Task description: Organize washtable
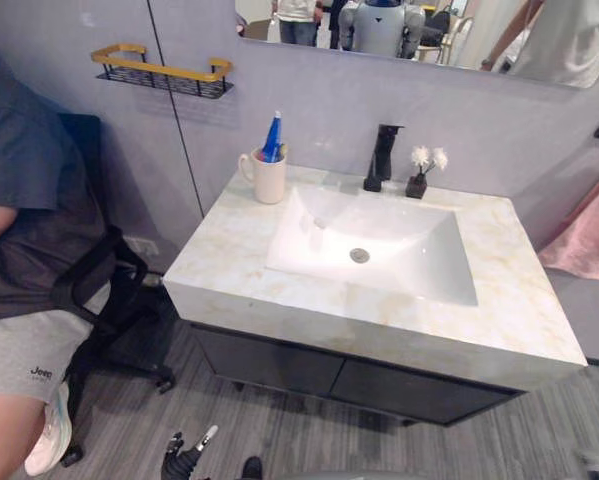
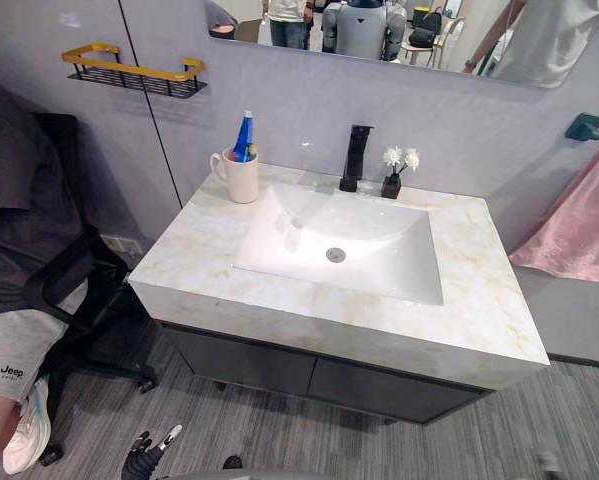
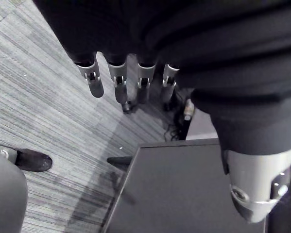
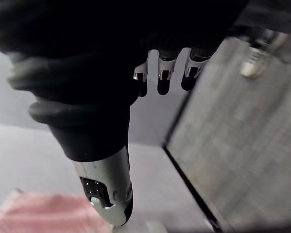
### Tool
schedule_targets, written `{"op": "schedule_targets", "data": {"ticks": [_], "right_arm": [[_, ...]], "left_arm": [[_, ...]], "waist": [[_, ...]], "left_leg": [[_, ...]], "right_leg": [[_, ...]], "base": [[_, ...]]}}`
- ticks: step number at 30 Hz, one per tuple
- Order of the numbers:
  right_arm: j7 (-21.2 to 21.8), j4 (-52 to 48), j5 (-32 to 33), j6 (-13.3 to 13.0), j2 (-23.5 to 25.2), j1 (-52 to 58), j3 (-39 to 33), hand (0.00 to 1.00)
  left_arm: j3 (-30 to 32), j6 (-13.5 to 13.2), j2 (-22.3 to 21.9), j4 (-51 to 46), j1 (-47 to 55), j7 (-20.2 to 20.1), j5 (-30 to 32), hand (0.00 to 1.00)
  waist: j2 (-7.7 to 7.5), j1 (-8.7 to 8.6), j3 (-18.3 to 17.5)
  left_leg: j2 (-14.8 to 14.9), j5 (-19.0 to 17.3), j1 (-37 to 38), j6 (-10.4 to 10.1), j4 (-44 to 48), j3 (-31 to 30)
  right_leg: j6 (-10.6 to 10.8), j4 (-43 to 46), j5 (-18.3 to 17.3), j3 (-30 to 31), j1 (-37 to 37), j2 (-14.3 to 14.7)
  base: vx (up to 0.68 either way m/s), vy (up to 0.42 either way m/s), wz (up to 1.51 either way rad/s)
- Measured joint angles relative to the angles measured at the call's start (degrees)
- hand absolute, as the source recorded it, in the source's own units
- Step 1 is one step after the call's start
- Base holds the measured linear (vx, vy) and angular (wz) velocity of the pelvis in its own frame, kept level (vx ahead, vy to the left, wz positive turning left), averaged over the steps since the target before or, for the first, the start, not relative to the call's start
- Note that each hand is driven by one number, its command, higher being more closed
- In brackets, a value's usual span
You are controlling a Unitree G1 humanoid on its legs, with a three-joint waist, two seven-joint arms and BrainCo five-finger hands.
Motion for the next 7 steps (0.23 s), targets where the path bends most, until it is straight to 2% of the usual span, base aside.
{"op": "schedule_targets", "data": {"ticks": [1, 2, 3, 7], "right_arm": [[1.0, 1.7, 0.7, 0.1, 0.0, -0.4, 1.5, 0.00], [3.1, 4.2, 1.3, 0.2, 0.1, -1.0, 4.0, 0.00], [4.6, 5.6, 1.3, 0.3, 0.0, -1.4, 5.6, 0.00], [8.0, 9.7, 1.1, 0.5, 0.0, -1.8, 7.1, 0.00]], "left_arm": [[-0.5, 0.0, -0.2, 0.1, -0.7, 0.0, 0.0, 0.00], [-1.7, 0.0, -0.3, 0.1, -1.2, 0.0, 0.0, 0.00], [-2.3, 0.0, -0.3, 0.2, -1.2, 0.0, 0.0, 0.00], [-3.9, 0.0, 0.4, 0.5, -1.2, 0.1, 0.1, 0.00]], "waist": [[0.14, 0.35, 0.0], [0.16, 1.61, 0.0], [0.50, 1.76, 0.2], [0.14, 1.63, 0.7]], "left_leg": [[-0.1, 0.0, 0.1, 0.0, 0.0, 0.4], [-0.4, 0.0, 0.2, 0.0, 0.0, 0.7], [-0.7, -0.1, 0.2, 0.2, 0.0, 0.6], [-1.7, -0.4, 1.3, 0.5, 0.0, 0.5]], "right_leg": [[0.1, 0.1, -0.1, 0.0, 0.1, -0.2], [0.1, 0.1, -0.1, 0.1, 0.1, -0.6], [0.3, 0.1, -0.2, 0.0, 0.3, -0.8], [0.4, -0.1, -0.1, -0.3, 1.9, -1.7]], "base": [[0.05, 0.035, 0.12], [0.07, 0.031, 0.02], [0.10, 0.025, 0.05], [0.11, 0.005, 0.06]]}}
